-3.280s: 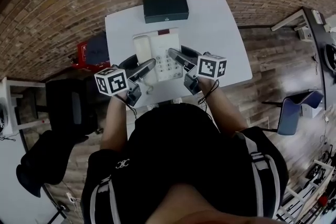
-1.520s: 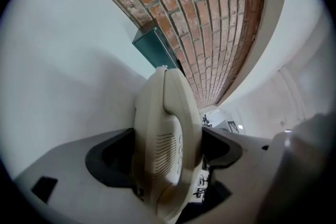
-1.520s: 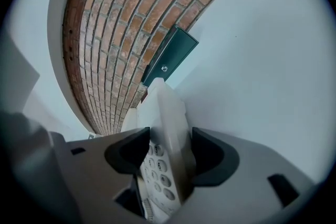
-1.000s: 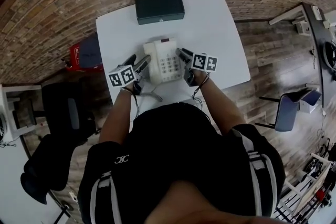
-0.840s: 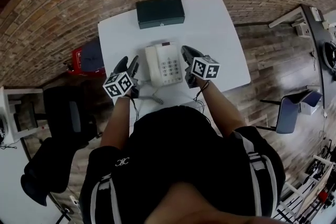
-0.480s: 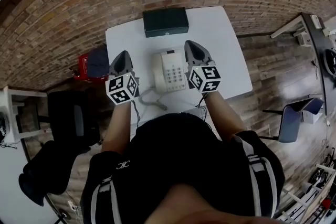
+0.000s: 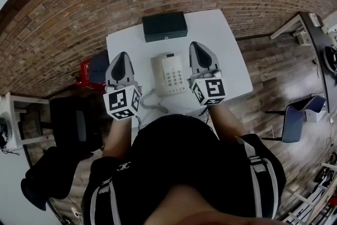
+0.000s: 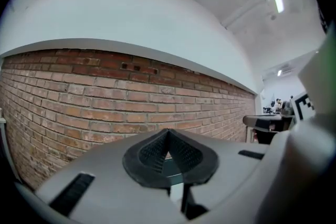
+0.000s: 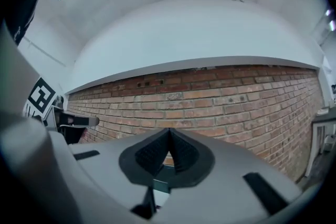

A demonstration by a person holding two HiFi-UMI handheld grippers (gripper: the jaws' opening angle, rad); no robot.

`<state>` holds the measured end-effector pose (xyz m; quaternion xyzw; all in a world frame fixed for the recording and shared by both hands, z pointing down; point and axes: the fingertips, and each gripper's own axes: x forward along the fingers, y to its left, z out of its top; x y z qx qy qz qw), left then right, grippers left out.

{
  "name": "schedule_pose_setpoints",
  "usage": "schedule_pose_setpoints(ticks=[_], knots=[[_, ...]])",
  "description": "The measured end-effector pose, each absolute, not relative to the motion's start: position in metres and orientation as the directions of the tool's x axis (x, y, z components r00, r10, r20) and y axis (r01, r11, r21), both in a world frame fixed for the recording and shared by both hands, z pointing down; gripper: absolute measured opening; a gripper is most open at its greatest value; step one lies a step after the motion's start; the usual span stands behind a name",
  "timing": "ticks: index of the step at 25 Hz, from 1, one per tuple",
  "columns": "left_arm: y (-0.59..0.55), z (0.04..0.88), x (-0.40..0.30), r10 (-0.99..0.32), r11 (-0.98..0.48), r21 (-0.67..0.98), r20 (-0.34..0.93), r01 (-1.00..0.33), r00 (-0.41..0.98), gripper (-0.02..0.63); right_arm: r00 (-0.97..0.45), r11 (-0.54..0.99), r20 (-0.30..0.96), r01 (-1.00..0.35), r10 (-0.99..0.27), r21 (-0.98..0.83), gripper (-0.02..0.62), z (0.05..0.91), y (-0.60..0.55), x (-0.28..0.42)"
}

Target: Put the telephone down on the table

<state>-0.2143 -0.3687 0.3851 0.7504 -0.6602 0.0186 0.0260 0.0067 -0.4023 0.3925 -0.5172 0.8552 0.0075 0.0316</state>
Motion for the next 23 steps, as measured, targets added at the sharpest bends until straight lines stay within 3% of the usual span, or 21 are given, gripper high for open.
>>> schedule_pose_setpoints(ticks=[5, 23], knots=[[-0.366, 0.405, -0.214, -0.981, -0.137, 0.078, 0.124, -0.988, 0.146, 0.002, -0.449, 0.449, -0.019, -0.891, -0.893, -0.063, -0.003, 0.403, -0.404, 0.013], [-0.367, 0.415, -0.211, -0.974, -0.151, 0.083, 0.156, -0.985, 0.163, 0.002, -0.475, 0.472, 0.030, -0.879, -0.880, -0.072, -0.003, 0.412, -0.405, -0.004]])
